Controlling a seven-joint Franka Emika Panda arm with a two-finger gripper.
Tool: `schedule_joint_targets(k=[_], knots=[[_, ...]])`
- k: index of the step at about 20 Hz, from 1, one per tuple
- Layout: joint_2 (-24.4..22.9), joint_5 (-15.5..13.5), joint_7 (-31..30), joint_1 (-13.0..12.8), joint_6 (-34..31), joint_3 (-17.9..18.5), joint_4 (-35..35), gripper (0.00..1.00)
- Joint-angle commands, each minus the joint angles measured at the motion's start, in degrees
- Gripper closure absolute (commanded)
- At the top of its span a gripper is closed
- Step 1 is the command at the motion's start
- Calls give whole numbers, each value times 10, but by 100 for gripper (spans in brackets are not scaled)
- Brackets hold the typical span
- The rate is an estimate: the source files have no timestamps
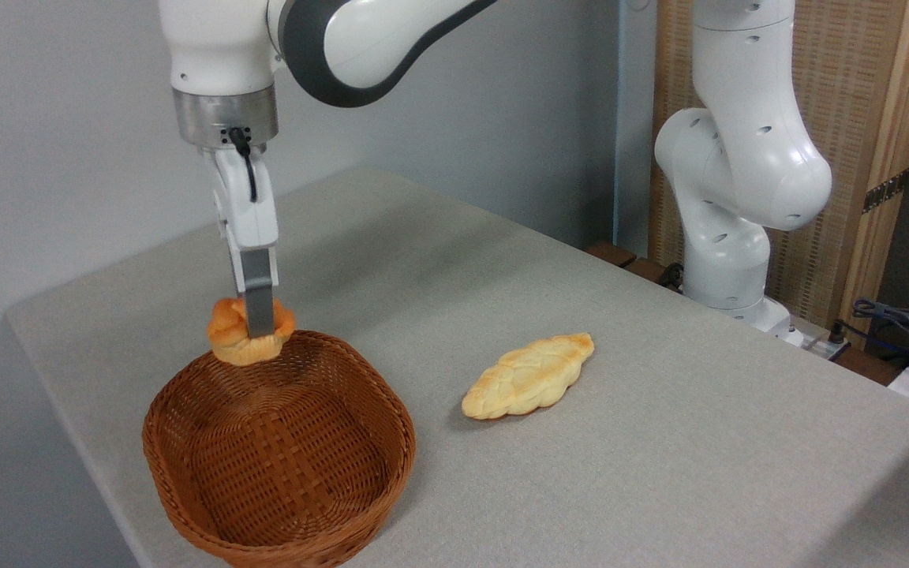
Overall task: Put bread into the basket
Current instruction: 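Carry the held orange bun over the wicker basket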
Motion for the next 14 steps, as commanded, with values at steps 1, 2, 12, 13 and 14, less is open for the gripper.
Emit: schedule_joint_targets(k=[1,2,12,13,14], knots=[[18,35,13,-10,23,5,11,27],[21,37,14,-13,27,5,10,26],[30,89,13,-20,29,3,8,0],[30,89,13,-20,29,3,8,0],[30,89,13,-20,29,3,8,0]])
